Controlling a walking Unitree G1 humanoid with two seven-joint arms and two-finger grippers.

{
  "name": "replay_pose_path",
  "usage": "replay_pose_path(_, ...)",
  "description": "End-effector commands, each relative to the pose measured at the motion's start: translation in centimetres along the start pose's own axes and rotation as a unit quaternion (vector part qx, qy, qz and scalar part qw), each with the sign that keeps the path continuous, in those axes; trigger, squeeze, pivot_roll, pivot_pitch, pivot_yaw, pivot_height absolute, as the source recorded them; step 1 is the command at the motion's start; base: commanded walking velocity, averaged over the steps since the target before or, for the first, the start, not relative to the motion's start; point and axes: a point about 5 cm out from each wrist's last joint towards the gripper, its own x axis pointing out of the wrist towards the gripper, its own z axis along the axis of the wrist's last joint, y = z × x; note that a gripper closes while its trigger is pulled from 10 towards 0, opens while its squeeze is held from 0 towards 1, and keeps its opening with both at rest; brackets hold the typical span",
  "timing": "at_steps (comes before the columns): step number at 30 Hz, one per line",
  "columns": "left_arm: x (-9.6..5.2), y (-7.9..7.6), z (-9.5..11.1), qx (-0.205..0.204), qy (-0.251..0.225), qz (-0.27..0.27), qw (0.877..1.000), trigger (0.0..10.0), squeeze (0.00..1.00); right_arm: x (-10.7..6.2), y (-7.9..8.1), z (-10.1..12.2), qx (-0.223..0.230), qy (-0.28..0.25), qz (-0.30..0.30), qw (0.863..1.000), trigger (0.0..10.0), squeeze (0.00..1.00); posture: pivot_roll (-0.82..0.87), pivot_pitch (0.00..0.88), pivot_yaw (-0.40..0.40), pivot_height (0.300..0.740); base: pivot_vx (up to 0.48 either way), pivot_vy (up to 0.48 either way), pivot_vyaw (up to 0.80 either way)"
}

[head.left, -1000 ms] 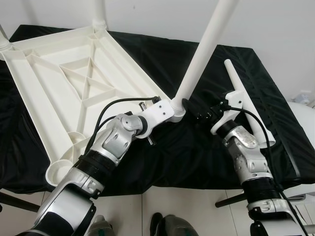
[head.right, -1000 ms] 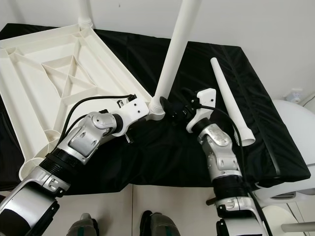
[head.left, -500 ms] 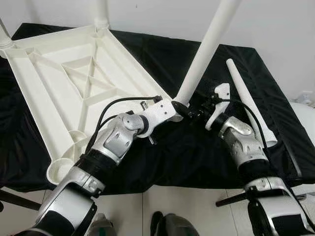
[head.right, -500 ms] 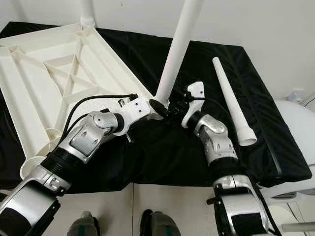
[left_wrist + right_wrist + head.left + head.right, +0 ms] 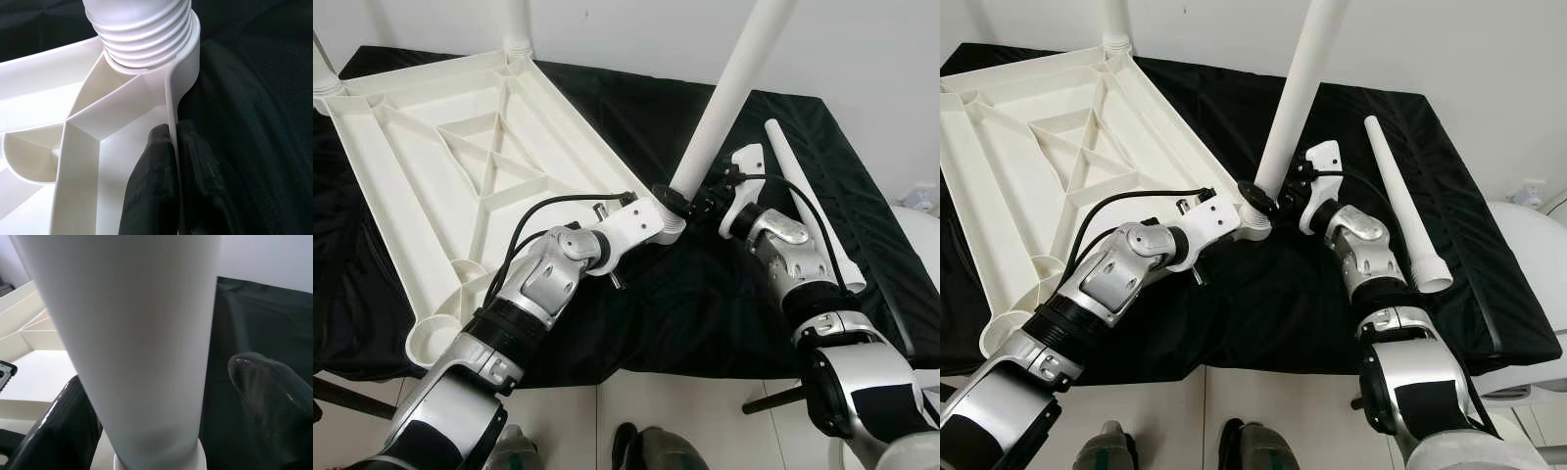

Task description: Building children table

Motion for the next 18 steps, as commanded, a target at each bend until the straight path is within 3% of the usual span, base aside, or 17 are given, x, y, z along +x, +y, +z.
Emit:
replay_pose_path(1,0.24,-0.80,-1.30,0.000,0.028,-0.001,1.000,10.0,0.00,0.00,-0.12,-0.29,-0.005,0.009,0.001,1.000,10.0,0.00,0.08,0.055,-0.108,0.740,0.000,0.000,0.00)
replay_pose_path(9,0.22,-1.07,-1.34,-0.002,0.028,-0.001,1.000,10.0,0.00,0.10,-0.28,-0.44,-0.013,0.017,0.002,1.000,10.0,0.00,0.09,0.056,-0.108,0.740,0.000,0.000,0.00)
replay_pose_path(10,0.22,-1.15,-1.35,-0.003,0.028,-0.002,1.000,10.0,0.00,0.10,-0.31,-0.48,-0.014,0.018,0.003,1.000,6.7,0.00,0.09,0.057,-0.109,0.740,0.000,0.000,0.00)
replay_pose_path(11,0.22,-1.15,-1.35,-0.003,0.028,-0.002,1.000,10.0,0.00,0.10,-0.31,-0.48,-0.014,0.018,0.003,1.000,6.7,0.00,0.09,0.057,-0.109,0.740,0.000,0.000,0.00)
replay_pose_path(13,0.22,-1.23,-1.37,-0.003,0.028,-0.003,1.000,10.0,0.00,0.08,-0.34,-0.55,-0.014,0.021,0.006,1.000,2.4,0.00,0.09,0.058,-0.109,0.740,0.000,0.000,0.00)
replay_pose_path(14,0.21,-1.24,-1.39,-0.004,0.029,-0.003,1.000,10.0,0.00,0.09,-0.34,-0.57,-0.014,0.021,0.007,1.000,1.9,0.00,0.09,0.057,-0.110,0.740,0.000,0.000,0.00)
replay_pose_path(16,0.20,-1.24,-1.41,-0.004,0.029,-0.003,1.000,10.0,0.00,0.10,-0.34,-0.58,-0.015,0.021,0.008,1.000,1.9,0.00,0.09,0.057,-0.110,0.740,0.000,0.000,0.00)
replay_pose_path(17,0.20,-1.24,-1.41,-0.004,0.029,-0.003,1.000,10.0,0.00,0.10,-0.34,-0.58,-0.015,0.021,0.008,1.000,0.0,0.00,0.09,0.057,-0.110,0.740,0.000,0.000,0.00)
replay_pose_path(18,0.20,-1.27,-1.41,-0.004,0.029,-0.003,1.000,10.0,0.00,0.11,-0.30,-0.61,-0.013,0.020,0.010,1.000,0.0,0.00,0.09,0.055,-0.111,0.740,0.000,0.000,0.00)
